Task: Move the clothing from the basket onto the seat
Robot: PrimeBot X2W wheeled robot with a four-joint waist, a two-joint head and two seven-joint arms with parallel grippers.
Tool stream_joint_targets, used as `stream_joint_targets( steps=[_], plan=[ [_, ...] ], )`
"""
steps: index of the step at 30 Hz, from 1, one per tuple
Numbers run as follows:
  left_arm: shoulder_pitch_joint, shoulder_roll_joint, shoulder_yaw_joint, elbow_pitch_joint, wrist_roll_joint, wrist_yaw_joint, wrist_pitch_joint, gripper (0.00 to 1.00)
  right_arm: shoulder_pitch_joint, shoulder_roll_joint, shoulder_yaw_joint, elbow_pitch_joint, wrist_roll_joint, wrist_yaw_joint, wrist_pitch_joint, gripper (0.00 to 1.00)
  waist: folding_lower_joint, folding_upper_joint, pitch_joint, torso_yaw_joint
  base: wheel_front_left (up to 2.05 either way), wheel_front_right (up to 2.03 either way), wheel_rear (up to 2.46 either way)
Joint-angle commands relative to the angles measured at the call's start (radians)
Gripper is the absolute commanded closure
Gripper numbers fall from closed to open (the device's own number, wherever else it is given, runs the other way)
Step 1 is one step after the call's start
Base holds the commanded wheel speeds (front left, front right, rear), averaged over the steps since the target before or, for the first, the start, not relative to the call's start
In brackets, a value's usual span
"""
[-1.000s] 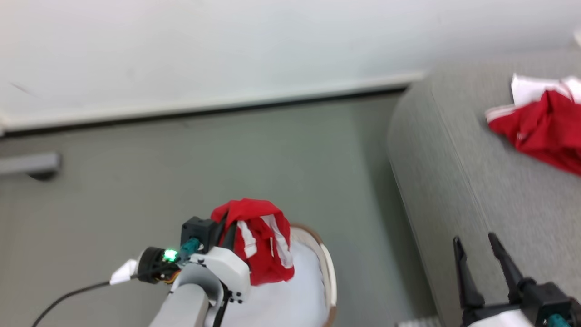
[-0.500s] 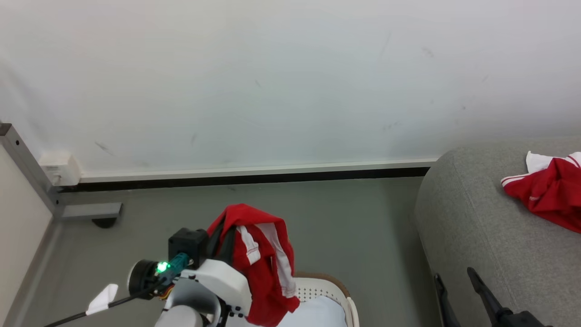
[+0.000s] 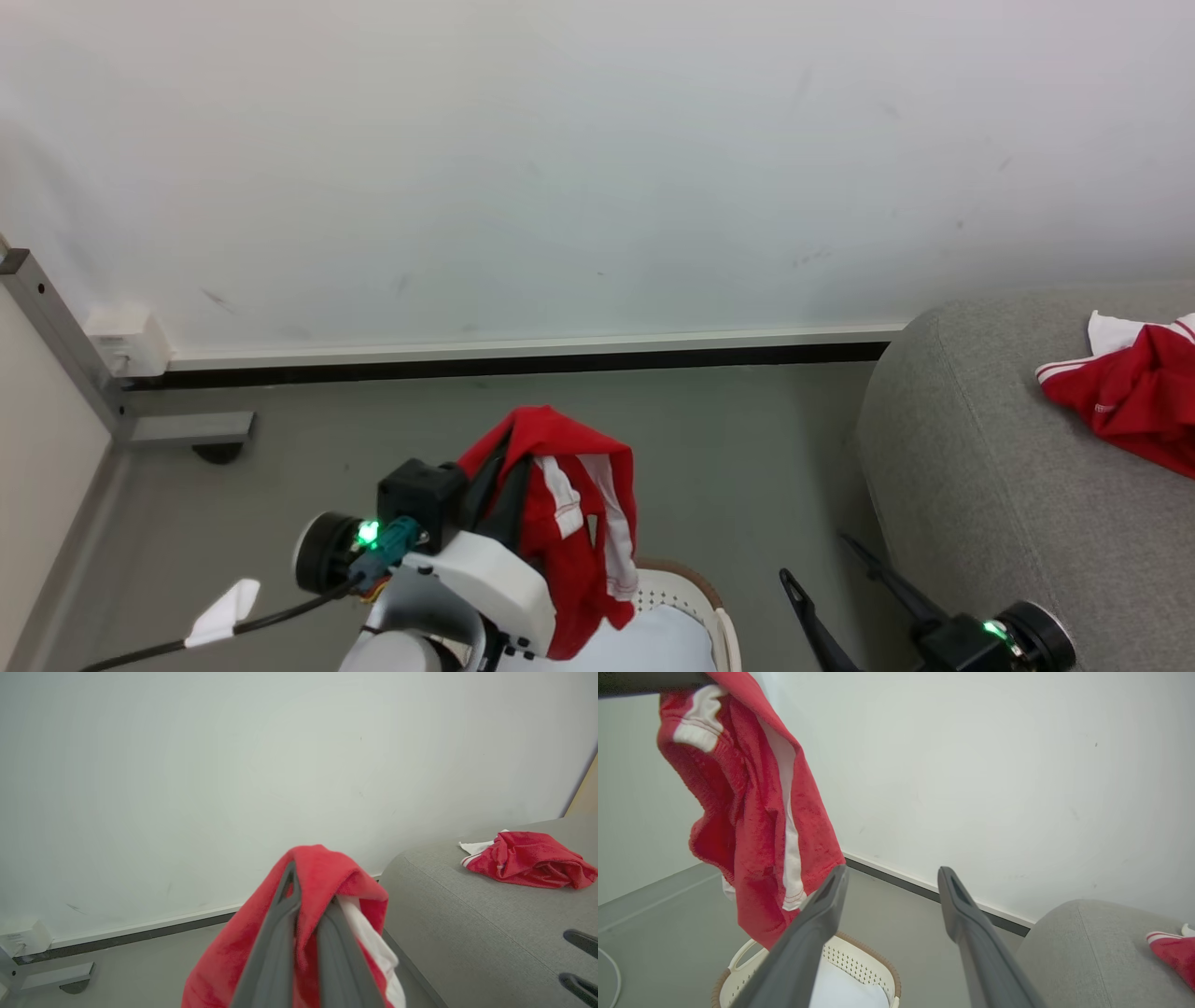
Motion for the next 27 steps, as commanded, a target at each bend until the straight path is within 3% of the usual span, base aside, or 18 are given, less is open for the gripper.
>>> stream_joint_targets(
  steps=[1,8,21,22,23,27],
  plan=[
    [-0.008,0.002,-0.012,-0.020,-0.004,-0.010,0.008,1.00,-0.055,-0.028,0.054,0.010,0.018,-0.003,0.000,0.00,0.0001,-0.0001,0.003,-0.002,0.00,0.00,0.00],
    [-0.032,-0.013,-0.085,-0.067,0.011,-0.047,0.034,1.00,-0.225,-0.077,0.232,0.076,0.061,-0.003,0.000,0.00,0.0001,-0.0001,0.008,-0.003,0.00,0.00,0.00],
    [-0.073,-0.053,-0.234,-0.105,-0.021,-0.109,0.076,1.00,-0.392,-0.013,0.429,0.271,0.155,-0.003,0.001,0.00,0.0001,-0.0001,-0.001,0.006,0.00,0.00,0.00],
    [-0.074,-0.054,-0.239,-0.106,-0.027,-0.109,0.078,1.00,-0.404,-0.009,0.441,0.285,0.169,-0.003,0.000,0.70,0.0001,-0.0001,-0.002,0.007,0.00,0.00,0.00],
    [-0.075,-0.055,-0.243,-0.107,-0.030,-0.107,0.079,1.00,-0.414,-0.004,0.443,0.292,0.189,-0.003,0.000,1.00,0.0001,-0.0001,-0.003,0.009,0.00,0.00,0.00],
    [-0.081,-0.058,-0.245,-0.100,-0.032,-0.091,0.073,1.00,-0.422,0.001,0.456,0.305,0.254,-0.003,0.000,1.00,0.0001,-0.0001,0.000,0.010,0.00,0.00,0.00]
  ],
)
